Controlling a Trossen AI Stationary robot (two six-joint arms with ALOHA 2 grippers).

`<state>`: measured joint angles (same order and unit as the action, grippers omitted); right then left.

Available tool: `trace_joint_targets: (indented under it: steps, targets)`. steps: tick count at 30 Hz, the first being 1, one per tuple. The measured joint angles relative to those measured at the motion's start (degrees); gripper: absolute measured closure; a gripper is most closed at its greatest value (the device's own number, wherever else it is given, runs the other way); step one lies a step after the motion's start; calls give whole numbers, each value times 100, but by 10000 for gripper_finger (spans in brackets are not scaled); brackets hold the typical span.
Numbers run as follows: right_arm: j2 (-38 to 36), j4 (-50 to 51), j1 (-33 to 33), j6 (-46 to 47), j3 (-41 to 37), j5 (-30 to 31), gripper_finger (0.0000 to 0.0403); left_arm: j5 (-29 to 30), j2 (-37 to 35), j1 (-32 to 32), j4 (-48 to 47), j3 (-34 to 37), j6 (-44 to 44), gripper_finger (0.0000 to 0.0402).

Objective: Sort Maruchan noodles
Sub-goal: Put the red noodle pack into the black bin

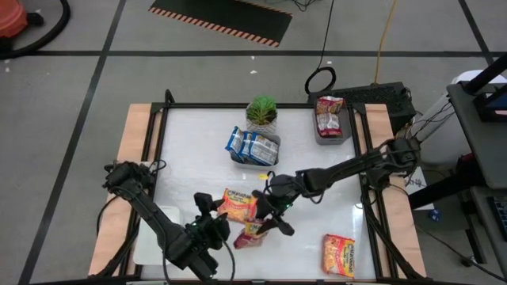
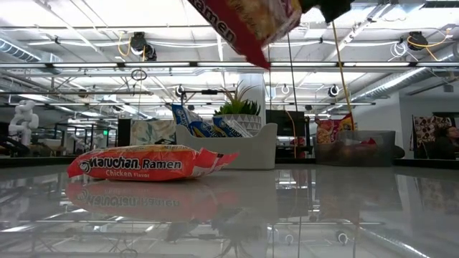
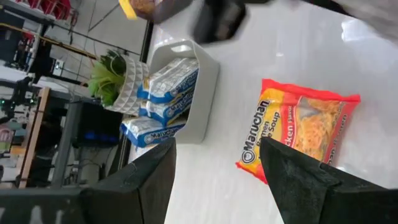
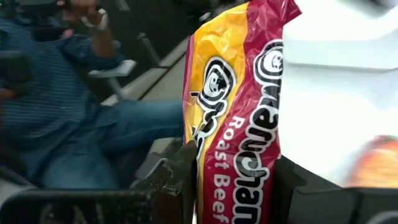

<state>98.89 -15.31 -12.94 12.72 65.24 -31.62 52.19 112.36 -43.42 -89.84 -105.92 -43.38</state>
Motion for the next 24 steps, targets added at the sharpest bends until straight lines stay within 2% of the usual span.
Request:
trace_joint_targets:
  steps: [5,9,12,14,18,24]
  targets:
    - [-816,946,114,-558,-1,915,296,36,-7,-32,443,184,-66,165]
    - [-1612,1939,129,-837,-45,2306,295,57,-4,-14,1451,306,667,165]
    - [-2254,2312,139,-995,-309,3031,295,21,-4,-28,2217,488,1280,165]
    - [-2714,2395,202,-1044,-550,3271,295,-16,-4,-24,2524,606,1538,165]
    - [-3741,2295,447,-1048,-1270,3345,294,-94,-4,36,2673,820,1593,165]
    - [-5324,1239,1106,-1251,-2945,3356,294,-111,-4,233,2885,907,1494,165]
